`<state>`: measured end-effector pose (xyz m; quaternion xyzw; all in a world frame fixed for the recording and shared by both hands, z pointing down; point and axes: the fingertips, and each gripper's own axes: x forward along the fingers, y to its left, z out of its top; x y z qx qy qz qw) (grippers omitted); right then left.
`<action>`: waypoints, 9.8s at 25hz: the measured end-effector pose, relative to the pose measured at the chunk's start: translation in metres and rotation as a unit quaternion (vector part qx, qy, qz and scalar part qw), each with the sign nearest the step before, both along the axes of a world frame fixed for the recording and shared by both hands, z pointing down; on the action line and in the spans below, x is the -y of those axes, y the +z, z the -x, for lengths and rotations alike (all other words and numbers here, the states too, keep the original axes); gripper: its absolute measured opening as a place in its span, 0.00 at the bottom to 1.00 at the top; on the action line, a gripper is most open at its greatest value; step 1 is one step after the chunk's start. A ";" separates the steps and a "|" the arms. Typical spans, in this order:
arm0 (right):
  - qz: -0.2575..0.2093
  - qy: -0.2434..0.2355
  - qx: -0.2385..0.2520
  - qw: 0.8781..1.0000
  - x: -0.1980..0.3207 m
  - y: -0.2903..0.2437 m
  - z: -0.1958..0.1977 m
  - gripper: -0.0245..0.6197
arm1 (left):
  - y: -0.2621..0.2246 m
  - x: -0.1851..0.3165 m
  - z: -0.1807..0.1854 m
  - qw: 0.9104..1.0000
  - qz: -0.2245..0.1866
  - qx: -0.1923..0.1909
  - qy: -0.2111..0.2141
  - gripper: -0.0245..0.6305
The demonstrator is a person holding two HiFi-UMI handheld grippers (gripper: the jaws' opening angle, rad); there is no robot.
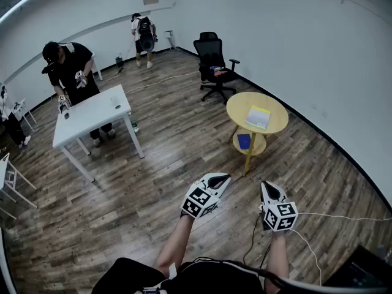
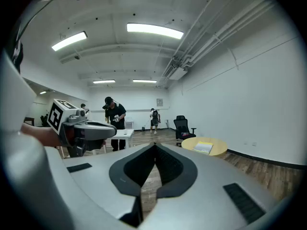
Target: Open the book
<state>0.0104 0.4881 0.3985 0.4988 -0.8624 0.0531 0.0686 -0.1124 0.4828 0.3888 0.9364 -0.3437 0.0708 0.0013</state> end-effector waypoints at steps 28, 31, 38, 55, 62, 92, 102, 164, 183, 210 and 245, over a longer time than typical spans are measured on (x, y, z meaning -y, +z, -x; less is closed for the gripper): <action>0.018 0.004 0.021 1.000 0.114 0.029 -0.022 0.05 | 0.025 0.114 -0.020 1.000 0.019 0.014 -0.002 0.04; 0.021 0.001 0.023 1.000 0.143 0.031 -0.028 0.05 | 0.026 0.142 -0.028 1.000 0.023 0.017 -0.003 0.04; 0.027 -0.007 0.026 0.999 0.210 0.035 -0.048 0.05 | 0.029 0.208 -0.050 0.999 0.028 0.019 -0.007 0.04; 0.044 -0.011 0.044 0.998 0.305 0.049 -0.092 0.05 | 0.044 0.303 -0.097 0.998 0.045 0.040 -0.005 0.04; 0.043 -0.012 0.048 0.998 0.321 0.048 -0.097 0.05 | 0.043 0.317 -0.101 0.998 0.044 0.047 -0.007 0.04; 0.048 0.031 0.035 0.998 0.518 0.054 -0.071 0.05 | 0.048 0.529 -0.066 0.998 0.045 0.039 0.021 0.04; 0.050 0.065 0.027 0.996 0.602 0.051 -0.059 0.05 | 0.049 0.624 -0.053 0.997 0.047 0.037 0.051 0.04; 0.254 0.049 0.031 0.966 0.633 0.274 -0.068 0.05 | 0.283 0.640 -0.079 0.961 0.267 0.057 0.047 0.04; 0.251 0.010 0.012 0.968 0.673 0.284 -0.028 0.05 | 0.285 0.656 -0.038 0.961 0.273 0.043 -0.007 0.04; 0.318 0.049 -0.075 0.944 0.706 0.330 -0.023 0.37 | 0.309 0.670 -0.002 0.952 0.302 0.027 -0.035 0.04; 0.325 0.068 -0.092 0.939 0.702 0.337 -0.021 0.12 | 0.309 0.668 -0.001 0.951 0.305 0.026 -0.045 0.04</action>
